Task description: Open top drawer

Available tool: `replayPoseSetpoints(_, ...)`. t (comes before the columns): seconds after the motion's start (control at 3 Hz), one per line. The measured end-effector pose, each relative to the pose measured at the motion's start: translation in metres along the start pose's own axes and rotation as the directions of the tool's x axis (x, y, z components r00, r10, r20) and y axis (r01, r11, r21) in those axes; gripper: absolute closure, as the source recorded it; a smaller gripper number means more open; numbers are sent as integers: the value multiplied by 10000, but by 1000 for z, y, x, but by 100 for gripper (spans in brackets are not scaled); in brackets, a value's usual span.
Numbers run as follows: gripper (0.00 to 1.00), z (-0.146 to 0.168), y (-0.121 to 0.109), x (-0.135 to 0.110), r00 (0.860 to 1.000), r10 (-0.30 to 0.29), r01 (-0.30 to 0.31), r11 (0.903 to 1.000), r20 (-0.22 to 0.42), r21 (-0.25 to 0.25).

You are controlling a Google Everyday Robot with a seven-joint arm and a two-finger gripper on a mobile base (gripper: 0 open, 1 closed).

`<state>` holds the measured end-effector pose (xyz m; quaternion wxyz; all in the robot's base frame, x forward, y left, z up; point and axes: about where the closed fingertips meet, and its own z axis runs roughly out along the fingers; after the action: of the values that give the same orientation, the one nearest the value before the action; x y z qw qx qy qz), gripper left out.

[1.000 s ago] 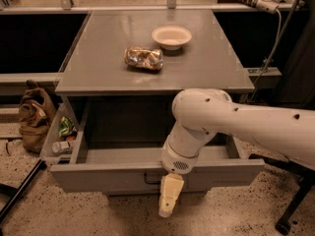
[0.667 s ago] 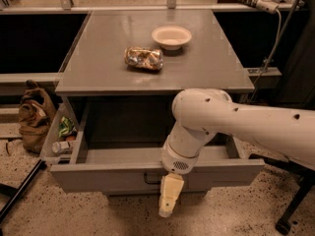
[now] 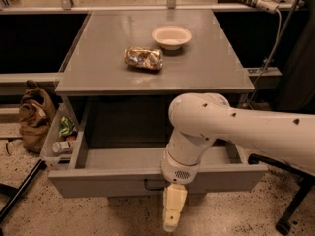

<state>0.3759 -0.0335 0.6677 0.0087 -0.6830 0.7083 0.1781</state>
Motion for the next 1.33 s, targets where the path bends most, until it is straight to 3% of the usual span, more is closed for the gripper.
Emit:
replayPoseSetpoints(0.67,0,6,38,6,9995,274,-283,9974,-158,-661)
replayPoseSetpoints(1.33,0,4,48,11,9988,377,-398,9964,-298,-752)
